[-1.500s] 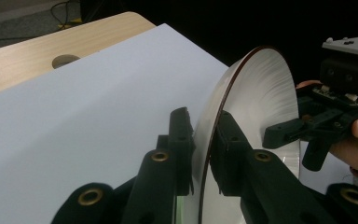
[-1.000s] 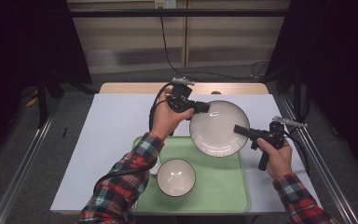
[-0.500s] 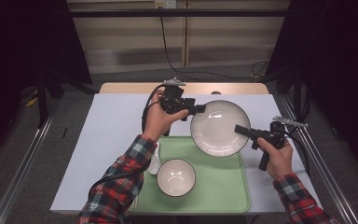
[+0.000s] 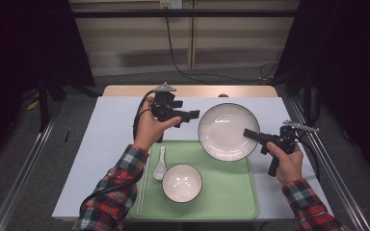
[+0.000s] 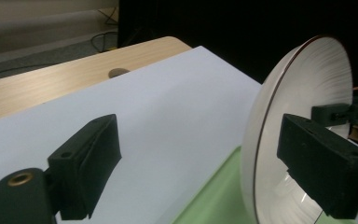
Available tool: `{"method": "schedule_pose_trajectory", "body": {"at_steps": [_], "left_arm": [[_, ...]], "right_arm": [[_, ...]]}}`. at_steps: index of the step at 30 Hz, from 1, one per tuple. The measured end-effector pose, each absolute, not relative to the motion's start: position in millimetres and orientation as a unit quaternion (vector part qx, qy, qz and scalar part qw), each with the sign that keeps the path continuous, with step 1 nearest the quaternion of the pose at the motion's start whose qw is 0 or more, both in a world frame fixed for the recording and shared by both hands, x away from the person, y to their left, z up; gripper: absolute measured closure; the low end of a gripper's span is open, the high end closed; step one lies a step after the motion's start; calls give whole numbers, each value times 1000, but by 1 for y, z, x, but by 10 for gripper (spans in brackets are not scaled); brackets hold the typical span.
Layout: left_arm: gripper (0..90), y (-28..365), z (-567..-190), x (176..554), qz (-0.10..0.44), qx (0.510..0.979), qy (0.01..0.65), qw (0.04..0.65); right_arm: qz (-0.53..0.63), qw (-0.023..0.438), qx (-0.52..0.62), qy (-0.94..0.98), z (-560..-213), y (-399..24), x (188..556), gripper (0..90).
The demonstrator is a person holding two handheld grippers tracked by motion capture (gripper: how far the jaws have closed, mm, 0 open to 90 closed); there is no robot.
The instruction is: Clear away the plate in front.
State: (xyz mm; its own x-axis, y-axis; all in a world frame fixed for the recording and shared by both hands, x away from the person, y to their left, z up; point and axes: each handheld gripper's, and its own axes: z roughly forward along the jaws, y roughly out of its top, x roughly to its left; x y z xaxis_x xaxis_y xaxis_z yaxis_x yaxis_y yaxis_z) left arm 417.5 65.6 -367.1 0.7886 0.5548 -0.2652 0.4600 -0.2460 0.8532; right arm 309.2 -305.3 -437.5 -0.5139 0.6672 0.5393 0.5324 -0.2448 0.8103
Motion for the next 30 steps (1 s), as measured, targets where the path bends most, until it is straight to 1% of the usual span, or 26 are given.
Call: {"method": "schedule_pose_trajectory", "body": {"at_steps": [8, 15, 26, 30], "left_arm": [[94, 89, -375, 412, 53, 779, 342, 523], [63, 109, -382, 406, 66, 767, 352, 532], [46, 145, -392, 398, 80, 757, 374, 530], [38, 155, -396, 395, 82, 754, 380, 529]], "right_arm": [[615, 60, 490, 615, -439, -306, 309, 818], [610, 56, 494, 617, -440, -305, 308, 817], [604, 46, 499, 620, -442, -303, 307, 817], [601, 50, 500, 622, -443, -303, 307, 816]]}}
